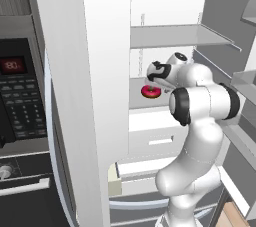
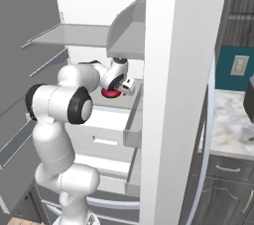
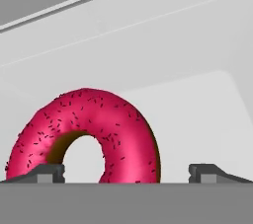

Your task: Take the cupcake and donut from the fridge and place them on the empty tray on the dining counter.

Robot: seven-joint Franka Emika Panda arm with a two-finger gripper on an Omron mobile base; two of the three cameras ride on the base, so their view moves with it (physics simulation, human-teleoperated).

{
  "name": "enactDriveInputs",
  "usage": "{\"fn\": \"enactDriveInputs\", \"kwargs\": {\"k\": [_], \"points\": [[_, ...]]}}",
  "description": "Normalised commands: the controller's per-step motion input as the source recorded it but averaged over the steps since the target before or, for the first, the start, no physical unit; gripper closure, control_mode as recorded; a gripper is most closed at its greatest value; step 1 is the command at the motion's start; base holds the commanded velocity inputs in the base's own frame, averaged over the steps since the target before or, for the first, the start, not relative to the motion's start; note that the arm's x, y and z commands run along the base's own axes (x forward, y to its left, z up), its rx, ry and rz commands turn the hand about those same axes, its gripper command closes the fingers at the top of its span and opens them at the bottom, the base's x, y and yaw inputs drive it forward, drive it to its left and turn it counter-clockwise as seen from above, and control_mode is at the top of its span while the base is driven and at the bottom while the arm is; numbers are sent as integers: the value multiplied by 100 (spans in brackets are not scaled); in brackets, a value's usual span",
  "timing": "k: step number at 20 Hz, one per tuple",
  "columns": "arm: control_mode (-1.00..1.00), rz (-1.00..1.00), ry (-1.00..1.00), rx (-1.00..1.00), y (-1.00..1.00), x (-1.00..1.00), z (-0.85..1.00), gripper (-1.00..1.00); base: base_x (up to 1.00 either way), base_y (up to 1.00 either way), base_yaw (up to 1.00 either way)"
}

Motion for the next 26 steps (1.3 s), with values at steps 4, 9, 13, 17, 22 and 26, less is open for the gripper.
{"fn": "enactDriveInputs", "kwargs": {"k": [4, 9, 13, 17, 22, 26], "points": [[-100, 0, 2, 0, 0, 26, -23, -100, 0, 0, 0], [-100, 0, 6, 0, 0, 23, -35, -100, 0, 0, 0], [-100, 0, 8, 0, 1, 10, -47, 100, 0, 0, 0], [-100, 0, 14, 0, 0, -9, -58, 100, 0, 0, 0], [-100, 2, 15, 0, 0, -45, -66, 100, 0, 0, 0], [-100, 2, 10, 0, 0, -27, -65, 100, 0, 0, 0]]}}
